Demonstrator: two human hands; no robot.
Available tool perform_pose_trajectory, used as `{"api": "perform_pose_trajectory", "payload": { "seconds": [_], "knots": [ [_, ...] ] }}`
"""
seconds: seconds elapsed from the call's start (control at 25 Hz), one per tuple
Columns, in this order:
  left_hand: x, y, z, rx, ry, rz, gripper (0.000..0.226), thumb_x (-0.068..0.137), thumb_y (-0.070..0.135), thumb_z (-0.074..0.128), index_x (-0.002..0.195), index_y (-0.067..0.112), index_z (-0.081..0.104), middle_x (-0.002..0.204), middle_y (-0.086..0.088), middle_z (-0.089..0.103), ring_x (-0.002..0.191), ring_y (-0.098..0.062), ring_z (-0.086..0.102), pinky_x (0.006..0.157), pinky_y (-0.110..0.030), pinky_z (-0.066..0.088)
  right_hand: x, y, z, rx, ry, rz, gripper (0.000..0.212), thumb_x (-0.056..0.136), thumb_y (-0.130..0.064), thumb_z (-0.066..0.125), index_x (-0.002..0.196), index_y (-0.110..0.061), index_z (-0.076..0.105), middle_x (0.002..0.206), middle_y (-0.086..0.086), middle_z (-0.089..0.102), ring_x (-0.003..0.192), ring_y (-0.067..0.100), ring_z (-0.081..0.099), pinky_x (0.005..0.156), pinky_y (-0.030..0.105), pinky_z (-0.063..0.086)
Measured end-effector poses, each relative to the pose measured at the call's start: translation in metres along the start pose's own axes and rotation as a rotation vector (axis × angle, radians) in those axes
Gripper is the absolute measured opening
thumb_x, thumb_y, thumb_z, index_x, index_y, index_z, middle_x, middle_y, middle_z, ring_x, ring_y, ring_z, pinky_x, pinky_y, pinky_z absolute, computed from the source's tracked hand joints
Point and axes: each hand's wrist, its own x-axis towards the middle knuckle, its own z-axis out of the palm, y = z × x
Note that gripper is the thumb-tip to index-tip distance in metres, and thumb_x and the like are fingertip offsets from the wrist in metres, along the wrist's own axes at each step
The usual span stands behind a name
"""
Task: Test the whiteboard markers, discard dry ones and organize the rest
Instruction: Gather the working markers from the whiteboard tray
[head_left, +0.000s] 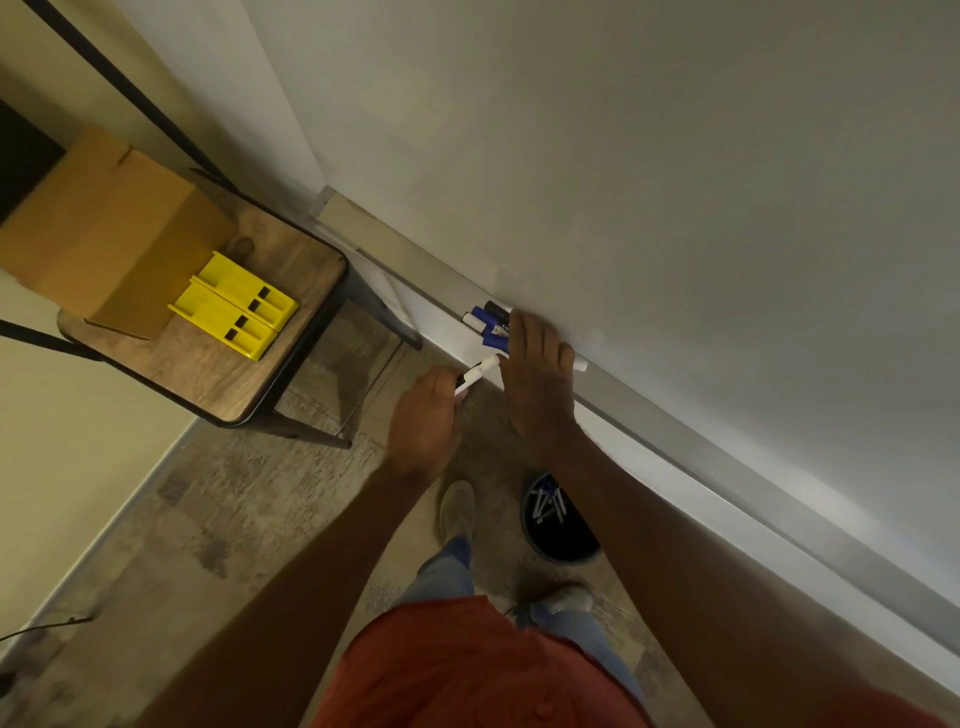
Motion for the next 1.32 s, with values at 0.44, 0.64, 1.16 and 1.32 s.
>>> {"api": "perform_pose_trajectory", "payload": {
  "seconds": [0.44, 0.64, 1.16, 1.32],
  "knots": [
    [-0.019, 0.002, 0.005, -0.054, -0.002, -0.086, 0.029, 0.099, 0.025, 0.063, 0.126, 0.014, 0.059, 0.114, -0.006, 0.068, 0.103, -0.021, 0.068, 0.096, -0.035, 0.053, 0.019, -0.01, -0.018, -0.025, -0.155, 0.007, 0.047, 0.08, -0.035, 0.085, 0.114, -0.013, 0.062, 0.104, 0.011, 0.07, 0.09, 0.024, 0.069, 0.075, 0.038, 0.057],
    [-0.023, 0.003, 0.005, -0.041, 0.02, -0.07, 0.033, 0.098, 0.027, 0.064, 0.127, 0.014, 0.059, 0.117, -0.007, 0.068, 0.106, -0.022, 0.068, 0.098, -0.037, 0.055, 0.03, -0.004, -0.023, 0.137, -0.336, -0.033, 0.051, 0.097, -0.029, 0.069, 0.137, -0.007, 0.047, 0.136, 0.015, 0.059, 0.122, 0.028, 0.061, 0.099, 0.039, 0.053],
    [-0.011, 0.048, 0.03, 0.291, 0.031, 0.439, 0.025, 0.095, 0.02, 0.07, 0.118, 0.025, 0.063, 0.101, -0.001, 0.068, 0.09, -0.022, 0.063, 0.077, -0.039, 0.052, -0.092, 0.132, -0.063, 0.236, -0.29, 0.11, 0.032, 0.1, -0.017, 0.058, 0.13, -0.006, 0.053, 0.118, 0.015, 0.063, 0.103, 0.036, 0.062, 0.087, 0.047, 0.049],
    [-0.023, 0.117, 0.065, 0.398, 0.041, 0.657, 0.039, 0.082, 0.009, 0.074, 0.115, 0.029, 0.067, 0.098, -0.001, 0.066, 0.093, -0.027, 0.061, 0.081, -0.043, 0.046, -0.176, 0.206, -0.072, 0.214, -0.235, 0.313, 0.028, 0.099, -0.017, 0.06, 0.125, -0.007, 0.057, 0.11, 0.015, 0.065, 0.093, 0.036, 0.062, 0.078, 0.045, 0.05]
  ]
}}
